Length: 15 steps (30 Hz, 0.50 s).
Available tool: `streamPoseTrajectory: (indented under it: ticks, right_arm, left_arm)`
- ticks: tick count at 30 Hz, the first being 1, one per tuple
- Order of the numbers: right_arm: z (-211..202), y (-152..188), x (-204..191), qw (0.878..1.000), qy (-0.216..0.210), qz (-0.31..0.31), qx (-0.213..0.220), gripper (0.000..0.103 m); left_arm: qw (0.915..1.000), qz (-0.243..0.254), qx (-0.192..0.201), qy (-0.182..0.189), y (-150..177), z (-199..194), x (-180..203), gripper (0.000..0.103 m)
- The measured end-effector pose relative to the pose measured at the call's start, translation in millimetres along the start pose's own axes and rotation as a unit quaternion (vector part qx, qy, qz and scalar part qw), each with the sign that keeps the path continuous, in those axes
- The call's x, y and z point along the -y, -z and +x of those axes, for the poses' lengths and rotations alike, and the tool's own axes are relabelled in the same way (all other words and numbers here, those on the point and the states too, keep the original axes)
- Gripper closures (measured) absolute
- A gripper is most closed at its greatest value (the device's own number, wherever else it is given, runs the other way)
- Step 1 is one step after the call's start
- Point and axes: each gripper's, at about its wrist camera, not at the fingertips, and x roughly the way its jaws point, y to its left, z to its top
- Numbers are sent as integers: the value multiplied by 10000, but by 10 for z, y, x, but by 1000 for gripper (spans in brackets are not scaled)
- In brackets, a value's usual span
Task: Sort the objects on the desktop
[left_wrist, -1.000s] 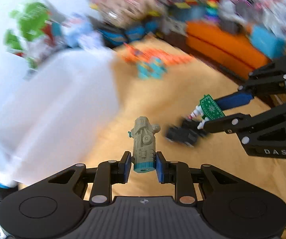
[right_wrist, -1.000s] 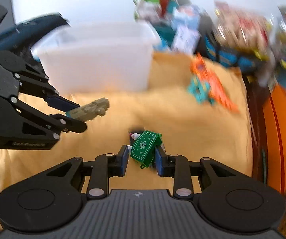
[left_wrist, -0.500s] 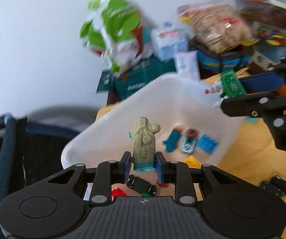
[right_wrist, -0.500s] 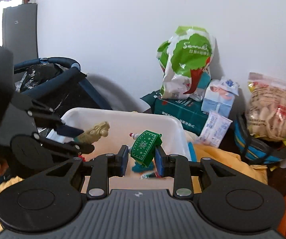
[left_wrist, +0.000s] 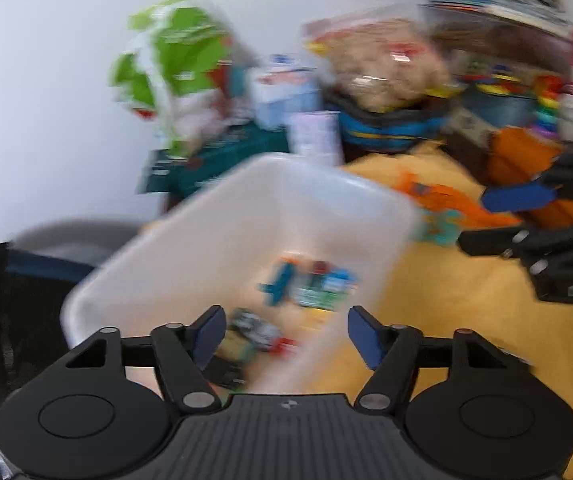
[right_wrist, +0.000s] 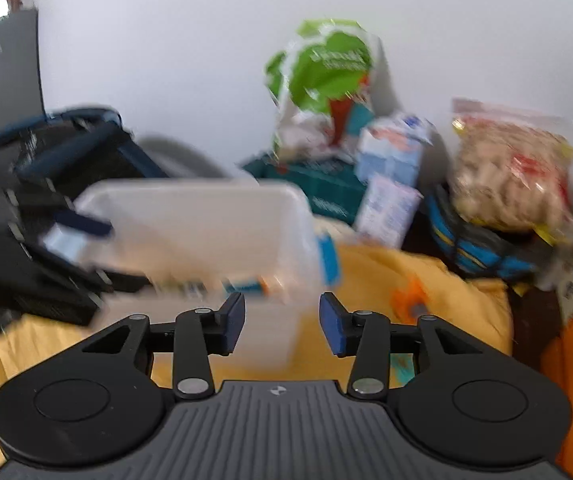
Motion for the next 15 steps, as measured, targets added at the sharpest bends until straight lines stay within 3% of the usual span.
streamPoseTrajectory:
  ticks: [2,4,7,12,15]
  right_arm:
    - [-50,237,21,9992,78,-264,-282,59]
    - [-64,502,23,9971,86,-348,-665,60]
    - [-35,872,24,9928,27,-152,-1185,65]
    - [19,1177,73,9890,-72,538,-1376,67]
    - [103,1214,109,9871,1,815,-1377,72]
  left_arm:
    - [9997,209,-51,93,69,37,166,28]
    - [9982,586,-8,-124,159,88,373,22]
    - [9933,1028,56,-521,234,137,601,21]
    - [9949,984,124,171,231,49,775,22]
    - [9941,1036,-55,324,301,106,908,22]
